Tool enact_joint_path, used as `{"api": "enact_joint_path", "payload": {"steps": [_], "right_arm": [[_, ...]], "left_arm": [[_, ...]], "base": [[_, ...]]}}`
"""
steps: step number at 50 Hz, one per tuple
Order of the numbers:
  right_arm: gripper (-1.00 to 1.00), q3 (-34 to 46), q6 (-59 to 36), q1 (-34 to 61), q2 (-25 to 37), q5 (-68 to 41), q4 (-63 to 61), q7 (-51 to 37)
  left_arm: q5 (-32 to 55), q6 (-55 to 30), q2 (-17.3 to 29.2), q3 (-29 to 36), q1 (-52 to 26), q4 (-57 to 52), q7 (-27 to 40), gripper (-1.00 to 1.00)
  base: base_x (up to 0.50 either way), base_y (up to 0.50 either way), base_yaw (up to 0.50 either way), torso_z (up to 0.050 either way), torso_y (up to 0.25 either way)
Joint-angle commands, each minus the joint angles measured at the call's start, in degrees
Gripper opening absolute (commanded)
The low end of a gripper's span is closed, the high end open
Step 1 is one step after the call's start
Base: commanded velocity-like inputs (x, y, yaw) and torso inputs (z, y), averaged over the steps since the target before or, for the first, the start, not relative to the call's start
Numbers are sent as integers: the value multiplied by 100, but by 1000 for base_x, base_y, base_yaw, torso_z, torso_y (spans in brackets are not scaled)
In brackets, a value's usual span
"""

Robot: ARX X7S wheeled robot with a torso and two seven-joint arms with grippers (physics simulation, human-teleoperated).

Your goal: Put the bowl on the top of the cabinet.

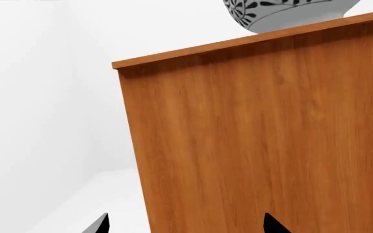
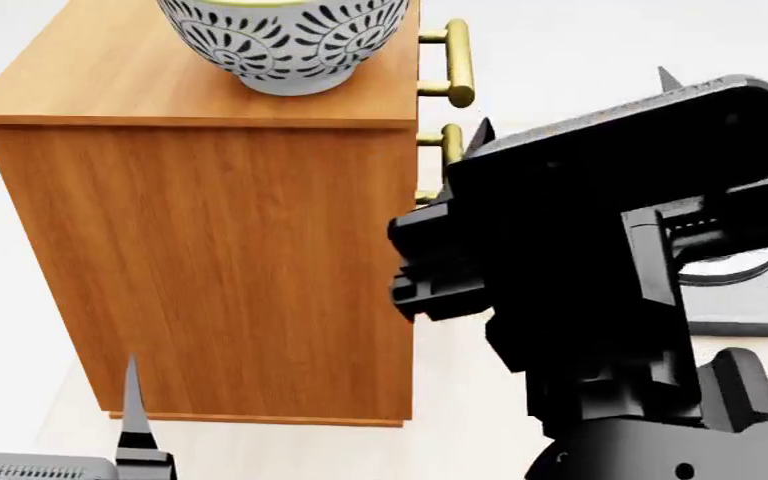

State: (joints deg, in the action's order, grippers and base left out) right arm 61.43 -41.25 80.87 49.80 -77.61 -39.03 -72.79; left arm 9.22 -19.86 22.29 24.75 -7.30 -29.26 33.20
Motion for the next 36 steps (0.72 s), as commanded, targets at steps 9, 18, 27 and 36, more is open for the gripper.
{"api": "enact_joint_path", "payload": {"steps": [9,18,27,36], "right_arm": [[100,493,1544,-2150,582,1853,334,524],[100,660,1938,-2626,424,2200,950,728],[100,771,2210,-2921,210,2399,1470,937],[100,773,2352,-3041,164,2443,1618,1004]], "left_arm": [[-11,-41,1,43,-44,-15,22,100],[-9,-45,7,52,-49,-27,34,100],[-10,-33,15,61,-43,-13,44,100],[-7,-45,21,76,-45,-32,55,100]], "base": [[0,0,0,0,0],[0,0,0,0,0],[0,0,0,0,0],[0,0,0,0,0]]}}
